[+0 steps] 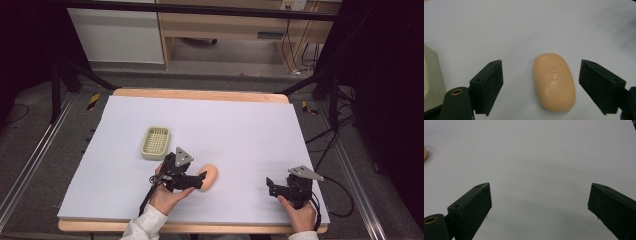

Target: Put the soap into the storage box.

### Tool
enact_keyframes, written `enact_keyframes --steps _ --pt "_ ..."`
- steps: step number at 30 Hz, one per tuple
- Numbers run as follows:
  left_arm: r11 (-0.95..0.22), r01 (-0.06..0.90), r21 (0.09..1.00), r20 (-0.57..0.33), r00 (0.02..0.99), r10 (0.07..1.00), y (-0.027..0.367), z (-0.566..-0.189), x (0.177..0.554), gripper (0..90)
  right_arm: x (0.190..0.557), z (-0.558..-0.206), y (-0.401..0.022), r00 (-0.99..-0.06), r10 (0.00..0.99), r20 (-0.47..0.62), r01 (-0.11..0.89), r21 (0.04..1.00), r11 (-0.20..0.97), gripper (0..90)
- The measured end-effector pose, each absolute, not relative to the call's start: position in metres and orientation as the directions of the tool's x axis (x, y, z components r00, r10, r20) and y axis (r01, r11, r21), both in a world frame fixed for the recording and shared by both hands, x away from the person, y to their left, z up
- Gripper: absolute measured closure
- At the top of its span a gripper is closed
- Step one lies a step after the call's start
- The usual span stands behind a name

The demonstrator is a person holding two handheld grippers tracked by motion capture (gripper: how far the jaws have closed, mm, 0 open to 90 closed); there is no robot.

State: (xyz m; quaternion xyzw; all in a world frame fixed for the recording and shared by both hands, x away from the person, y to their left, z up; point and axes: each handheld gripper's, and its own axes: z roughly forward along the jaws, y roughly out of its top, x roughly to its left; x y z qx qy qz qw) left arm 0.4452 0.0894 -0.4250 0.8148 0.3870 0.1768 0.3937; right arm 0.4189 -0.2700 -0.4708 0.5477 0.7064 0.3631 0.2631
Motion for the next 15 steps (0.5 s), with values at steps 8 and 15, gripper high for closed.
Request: enact_keyframes --steps 8,15 --pt "-0.412 0.496 0.764 -0.011 0.649 0.761 0.081 -0.430 0.448 19.0 0.419 -0.471 -0.270 -0.262 0.965 0.030 0.586 0.799 0.134 5.4" --pt "-0.431 0.503 0.749 -0.010 0.660 0.752 0.073 -0.436 0.451 19.0 0.419 -0.471 -0.270 -0.265 0.964 0.031 0.586 0.799 0.135 5.4"
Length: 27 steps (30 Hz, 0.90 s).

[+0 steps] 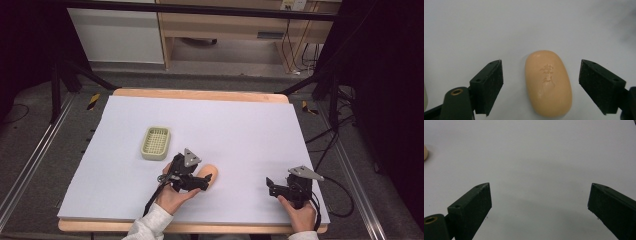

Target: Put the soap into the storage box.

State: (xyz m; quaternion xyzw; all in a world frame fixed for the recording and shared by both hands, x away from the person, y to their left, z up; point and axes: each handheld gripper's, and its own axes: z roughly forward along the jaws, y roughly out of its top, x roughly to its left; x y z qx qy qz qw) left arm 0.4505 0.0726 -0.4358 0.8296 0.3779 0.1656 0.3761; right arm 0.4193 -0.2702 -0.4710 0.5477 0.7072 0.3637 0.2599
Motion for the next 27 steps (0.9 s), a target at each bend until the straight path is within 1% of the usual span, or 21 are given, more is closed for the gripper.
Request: enact_keyframes --steps 27 --pt "-0.507 0.540 0.672 0.002 0.683 0.730 0.049 -0.460 0.463 17.2 0.420 -0.471 -0.270 -0.270 0.962 0.035 0.590 0.796 0.137 5.4"
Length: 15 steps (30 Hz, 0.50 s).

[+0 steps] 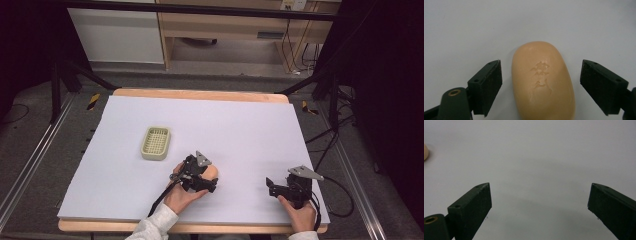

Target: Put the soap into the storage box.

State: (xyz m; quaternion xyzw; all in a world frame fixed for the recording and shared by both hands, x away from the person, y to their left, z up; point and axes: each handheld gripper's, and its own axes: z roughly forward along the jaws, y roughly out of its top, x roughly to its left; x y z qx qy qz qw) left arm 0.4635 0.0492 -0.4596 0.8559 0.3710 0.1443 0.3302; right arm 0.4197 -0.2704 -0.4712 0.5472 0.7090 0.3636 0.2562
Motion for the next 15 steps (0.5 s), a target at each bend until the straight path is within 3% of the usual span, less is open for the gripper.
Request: enact_keyframes --steps 15 --pt "-0.531 0.553 0.642 0.012 0.686 0.728 0.046 -0.471 0.466 22.5 0.420 -0.472 -0.270 -0.272 0.962 0.029 0.594 0.792 0.144 5.4"
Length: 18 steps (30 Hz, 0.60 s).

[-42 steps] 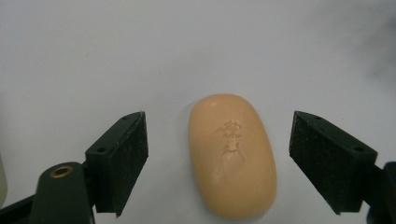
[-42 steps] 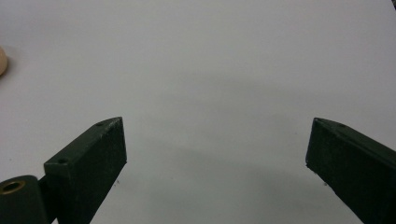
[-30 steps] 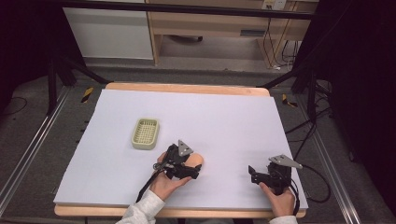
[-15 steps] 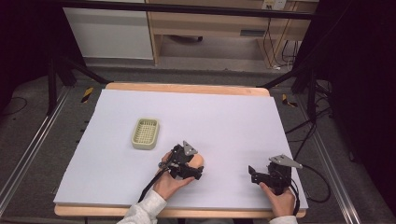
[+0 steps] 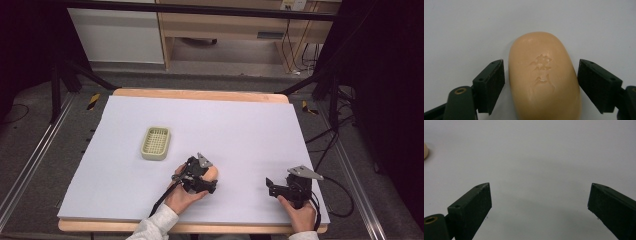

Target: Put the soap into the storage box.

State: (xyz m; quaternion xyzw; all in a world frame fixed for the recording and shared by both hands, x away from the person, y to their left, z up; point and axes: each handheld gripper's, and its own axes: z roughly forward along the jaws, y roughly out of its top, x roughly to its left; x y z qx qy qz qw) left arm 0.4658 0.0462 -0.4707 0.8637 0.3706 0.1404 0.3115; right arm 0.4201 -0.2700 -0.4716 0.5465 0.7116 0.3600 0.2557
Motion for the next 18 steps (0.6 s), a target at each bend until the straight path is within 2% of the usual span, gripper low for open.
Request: enact_keyframes --steps 18 --pt "-0.540 0.560 0.628 0.003 0.693 0.721 0.0458 -0.4726 0.4681 27.8 0.4205 -0.4717 -0.2698 -0.274 0.961 0.038 0.598 0.789 0.139 5.4"
